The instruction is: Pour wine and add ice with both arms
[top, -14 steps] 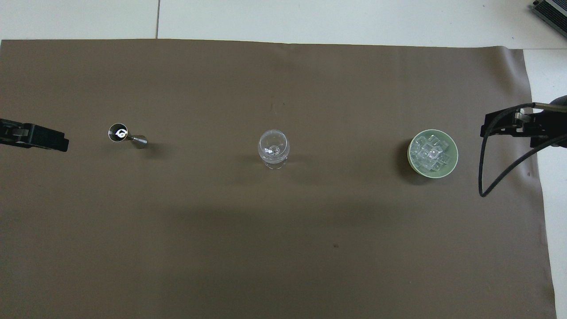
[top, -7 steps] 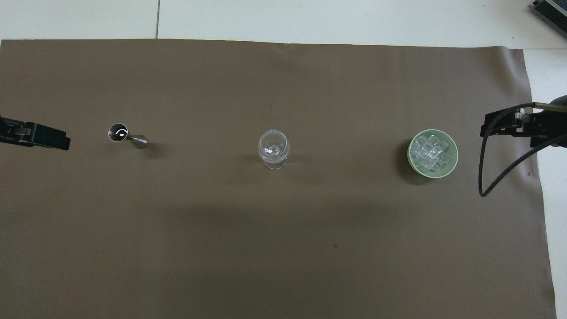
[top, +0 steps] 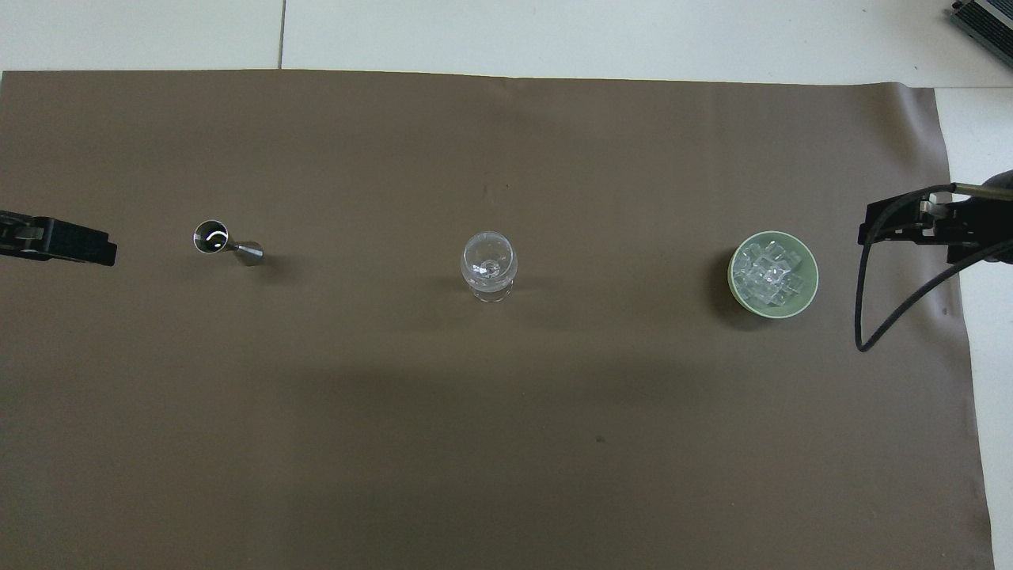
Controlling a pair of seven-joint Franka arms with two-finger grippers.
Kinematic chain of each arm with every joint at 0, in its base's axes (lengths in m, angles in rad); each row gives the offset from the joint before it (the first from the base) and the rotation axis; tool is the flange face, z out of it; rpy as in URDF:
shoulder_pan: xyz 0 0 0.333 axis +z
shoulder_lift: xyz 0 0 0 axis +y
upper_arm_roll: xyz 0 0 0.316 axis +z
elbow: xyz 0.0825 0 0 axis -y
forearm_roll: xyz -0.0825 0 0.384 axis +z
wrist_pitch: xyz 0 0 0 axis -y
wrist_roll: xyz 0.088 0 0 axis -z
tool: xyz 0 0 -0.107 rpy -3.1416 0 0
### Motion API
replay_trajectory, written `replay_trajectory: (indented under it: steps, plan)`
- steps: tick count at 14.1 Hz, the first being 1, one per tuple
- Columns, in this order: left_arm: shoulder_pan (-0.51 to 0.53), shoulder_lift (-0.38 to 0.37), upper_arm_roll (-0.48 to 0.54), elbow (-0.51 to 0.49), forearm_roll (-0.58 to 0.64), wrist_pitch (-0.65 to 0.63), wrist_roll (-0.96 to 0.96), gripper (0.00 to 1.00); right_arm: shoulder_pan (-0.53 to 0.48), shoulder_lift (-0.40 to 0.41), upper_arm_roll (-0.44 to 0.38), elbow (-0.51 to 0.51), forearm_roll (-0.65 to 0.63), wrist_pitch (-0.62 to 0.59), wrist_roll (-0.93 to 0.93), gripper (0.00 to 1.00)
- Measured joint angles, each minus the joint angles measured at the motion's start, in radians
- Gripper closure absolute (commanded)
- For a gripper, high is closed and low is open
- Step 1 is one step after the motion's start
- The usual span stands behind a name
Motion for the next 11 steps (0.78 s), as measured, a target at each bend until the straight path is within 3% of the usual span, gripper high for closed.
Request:
replay_trajectory:
  steps: [6, 11]
  plan:
    - [0.008, 0.015, 0.002, 0.044, -0.007, -0.001, 0.0, 0.0, 0.0, 0.0, 0.0, 0.0, 0.0, 0.0, 0.0, 0.0]
    - [0.031, 0.171, 0.005, 0.23, -0.016, -0.048, -0.002, 0.0, 0.0, 0.0, 0.0, 0.0, 0.0, 0.0, 0.0, 0.0]
